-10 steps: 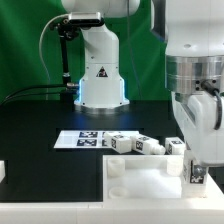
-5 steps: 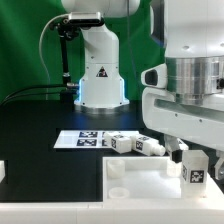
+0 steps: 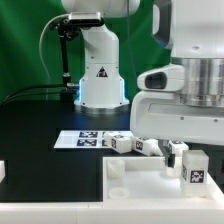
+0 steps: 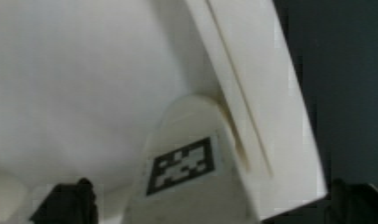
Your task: Assemble one leg
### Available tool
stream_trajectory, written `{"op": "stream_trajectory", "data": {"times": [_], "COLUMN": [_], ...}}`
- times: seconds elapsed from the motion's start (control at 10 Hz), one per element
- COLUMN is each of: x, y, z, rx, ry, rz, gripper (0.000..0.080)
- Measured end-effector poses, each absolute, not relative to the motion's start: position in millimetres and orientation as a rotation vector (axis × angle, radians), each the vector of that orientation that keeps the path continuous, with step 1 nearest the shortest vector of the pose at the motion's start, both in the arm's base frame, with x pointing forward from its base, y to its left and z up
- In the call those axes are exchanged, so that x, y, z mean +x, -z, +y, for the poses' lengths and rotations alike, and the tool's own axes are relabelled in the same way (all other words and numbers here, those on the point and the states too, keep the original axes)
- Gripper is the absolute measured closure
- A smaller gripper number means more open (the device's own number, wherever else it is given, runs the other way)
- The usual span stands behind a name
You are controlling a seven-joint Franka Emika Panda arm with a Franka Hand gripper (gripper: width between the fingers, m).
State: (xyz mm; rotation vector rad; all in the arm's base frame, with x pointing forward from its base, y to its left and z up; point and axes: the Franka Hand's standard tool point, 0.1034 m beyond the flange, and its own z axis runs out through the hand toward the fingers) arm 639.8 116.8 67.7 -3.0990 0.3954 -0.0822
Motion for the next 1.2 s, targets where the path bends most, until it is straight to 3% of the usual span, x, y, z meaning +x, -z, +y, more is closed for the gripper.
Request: {"op": "stream_trajectory", "data": {"times": [0.1,0.3,0.4,0.5,1.2], "x": [639.8,639.7,639.5,639.6,644.0], "y": [-67.3,-67.0,-66.7,-66.7,-67.4], "z": [115.9,115.6,114.7,114.6,111.4], "rx": [-3.096,-3.089,-3.064,-3.04,-2.466], "ry": [0.081,0.08,0.078,0.077,-0.032], "rz": [0.422,0.466,0.602,0.705,1.885], "gripper": [0.0151,0.0396,0.0396,0.0515,0.0515]}}
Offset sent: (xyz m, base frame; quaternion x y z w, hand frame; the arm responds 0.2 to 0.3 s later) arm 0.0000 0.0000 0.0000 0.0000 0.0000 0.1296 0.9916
